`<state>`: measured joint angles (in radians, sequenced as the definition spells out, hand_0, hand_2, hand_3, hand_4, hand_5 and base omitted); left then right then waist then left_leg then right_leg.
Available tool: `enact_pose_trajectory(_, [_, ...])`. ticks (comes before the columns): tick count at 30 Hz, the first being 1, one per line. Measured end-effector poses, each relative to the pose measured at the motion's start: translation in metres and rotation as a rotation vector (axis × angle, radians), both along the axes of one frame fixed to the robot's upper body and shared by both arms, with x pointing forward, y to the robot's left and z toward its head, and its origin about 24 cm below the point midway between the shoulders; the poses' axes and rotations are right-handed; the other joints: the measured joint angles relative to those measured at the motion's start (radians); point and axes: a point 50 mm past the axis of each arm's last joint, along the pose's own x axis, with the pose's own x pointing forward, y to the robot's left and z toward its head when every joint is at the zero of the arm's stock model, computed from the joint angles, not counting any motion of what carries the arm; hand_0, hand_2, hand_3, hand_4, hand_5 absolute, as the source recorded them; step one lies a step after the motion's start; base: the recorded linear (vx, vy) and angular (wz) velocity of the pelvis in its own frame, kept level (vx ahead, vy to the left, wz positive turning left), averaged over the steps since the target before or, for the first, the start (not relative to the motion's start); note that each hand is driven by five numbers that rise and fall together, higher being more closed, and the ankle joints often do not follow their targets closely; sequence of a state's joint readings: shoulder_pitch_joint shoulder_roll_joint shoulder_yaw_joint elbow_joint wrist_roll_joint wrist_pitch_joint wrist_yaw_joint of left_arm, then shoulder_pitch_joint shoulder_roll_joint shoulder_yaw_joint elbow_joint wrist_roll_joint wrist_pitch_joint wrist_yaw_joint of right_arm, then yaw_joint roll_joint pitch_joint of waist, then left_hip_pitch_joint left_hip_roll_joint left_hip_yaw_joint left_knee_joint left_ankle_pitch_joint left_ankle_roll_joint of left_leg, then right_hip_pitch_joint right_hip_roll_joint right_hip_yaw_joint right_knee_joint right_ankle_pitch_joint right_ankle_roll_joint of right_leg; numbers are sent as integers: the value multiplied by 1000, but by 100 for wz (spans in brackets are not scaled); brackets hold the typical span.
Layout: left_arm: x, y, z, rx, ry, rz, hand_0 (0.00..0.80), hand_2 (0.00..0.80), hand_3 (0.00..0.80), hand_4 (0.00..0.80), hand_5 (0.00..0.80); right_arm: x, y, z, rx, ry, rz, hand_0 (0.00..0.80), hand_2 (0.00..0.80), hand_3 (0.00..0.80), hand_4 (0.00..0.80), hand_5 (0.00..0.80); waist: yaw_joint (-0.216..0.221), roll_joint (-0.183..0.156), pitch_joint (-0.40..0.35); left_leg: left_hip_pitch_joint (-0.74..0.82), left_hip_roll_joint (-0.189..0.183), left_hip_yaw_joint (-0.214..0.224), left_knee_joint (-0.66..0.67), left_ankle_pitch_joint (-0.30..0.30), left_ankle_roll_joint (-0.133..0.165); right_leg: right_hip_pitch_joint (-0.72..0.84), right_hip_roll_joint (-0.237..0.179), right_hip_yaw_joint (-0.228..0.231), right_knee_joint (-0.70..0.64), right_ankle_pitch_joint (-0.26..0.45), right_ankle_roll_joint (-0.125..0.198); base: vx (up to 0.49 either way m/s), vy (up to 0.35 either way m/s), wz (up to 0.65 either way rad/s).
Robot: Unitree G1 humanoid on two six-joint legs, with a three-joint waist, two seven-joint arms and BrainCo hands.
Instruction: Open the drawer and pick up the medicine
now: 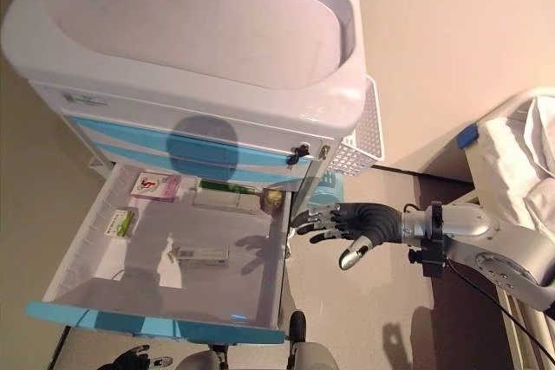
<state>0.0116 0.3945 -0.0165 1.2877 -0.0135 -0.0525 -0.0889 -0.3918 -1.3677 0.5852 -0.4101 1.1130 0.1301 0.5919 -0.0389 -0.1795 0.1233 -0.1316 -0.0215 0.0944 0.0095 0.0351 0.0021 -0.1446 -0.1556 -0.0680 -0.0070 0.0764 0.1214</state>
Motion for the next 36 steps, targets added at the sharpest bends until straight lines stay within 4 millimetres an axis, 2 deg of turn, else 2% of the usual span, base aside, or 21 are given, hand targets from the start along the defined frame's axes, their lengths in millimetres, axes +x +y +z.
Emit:
enact_pose_trajectory(6, [-11,0,-2,5,26,14,0,0,0,0,0,7,19,7,140,-56,3,0,0,0,0,0,34,5,2,-6,1,-59,1,3,-13,29,2,-54,-2,-21,-2,38,-29,27])
enact_pose_trajectory(8, [-23,1,-3,7,51,22,0,0,0,0,0,9,24,7,173,-71,-1,0,0,0,0,0,50,10,5,-16,-2,-84,3,3,-14,41,1,-66,-1,-33,-2,26,-18,34])
enact_pose_trajectory(11, [-28,1,-4,7,66,28,0,0,0,0,0,12,27,7,207,-95,-17,0,0,0,0,0,59,12,7,-31,-13,-111,14,8,-11,39,1,-82,3,-40,-3,10,-11,40])
enact_pose_trajectory(12, [-29,1,-4,8,69,30,0,0,0,0,0,17,29,3,246,-110,-49,0,0,0,0,0,52,13,8,-40,-16,-132,23,10,-12,45,1,-86,4,-49,-1,13,-18,49])
enact_pose_trajectory(15, [-26,1,-4,10,57,33,0,0,0,0,0,30,34,-13,301,-130,-147,0,0,0,0,0,72,27,21,-43,-22,-169,30,10,-15,68,0,-108,6,-67,-1,7,-12,44])
enact_pose_trajectory(18, [-20,-3,-4,8,31,33,0,0,0,0,0,39,45,-36,298,-140,-211,0,0,0,0,0,92,48,37,-59,-26,-187,46,10,-15,76,-1,-138,11,-77,-1,-12,1,33])
enact_pose_trajectory(19, [-19,-4,-4,7,30,37,0,0,0,0,0,40,49,-41,297,-140,-224,0,0,0,0,0,84,51,40,-59,-26,-188,46,10,-15,76,-1,-140,12,-78,-1,-25,-4,23])
enact_pose_trajectory(20, [-20,-6,-5,4,30,38,0,0,0,0,0,40,53,-47,265,-159,-229,0,0,0,0,0,103,61,47,-64,-29,-191,49,10,-15,76,-3,-143,13,-79,0,-33,-4,13])
enact_pose_trajectory(26, [-10,-8,-5,26,4,40,0,0,0,0,0,46,73,-89,137,-272,-364,0,0,0,0,0,109,77,65,-89,-34,-210,63,9,-17,71,-5,-164,13,-82,1,-21,-5,13])
enact_pose_trajectory(30, [-7,-8,-4,52,-7,46,0,0,0,0,0,49,75,-94,-15,-454,-371,0,0,0,0,0,113,82,78,-90,-38,-217,64,9,-16,73,-7,-165,14,-83,3,-5,-5,5])
enact_pose_trajectory(31, [-6,-9,-4,54,-9,48,0,0,0,0,0,52,75,-100,-64,-488,-393,0,0,0,0,0,112,83,81,-91,-38,-219,63,9,-16,73,-6,-166,15,-84,3,0,0,0])
enact_pose_trajectory(33, [-2,-12,-5,53,-23,55,0,0,0,0,0,55,76,-112,-141,-511,-412,0,0,0,0,0,113,88,87,-92,-38,-223,63,9,-17,72,-6,-170,18,-86,3,11,-2,6])
enact_pose_trajectory(36, [1,-17,-7,49,-33,78,0,0,0,0,0,51,89,-132,-211,-506,-384,0,0,0,0,0,113,91,91,-94,-40,-235,63,8,-18,72,-6,-176,23,-93,3,7,8,9])
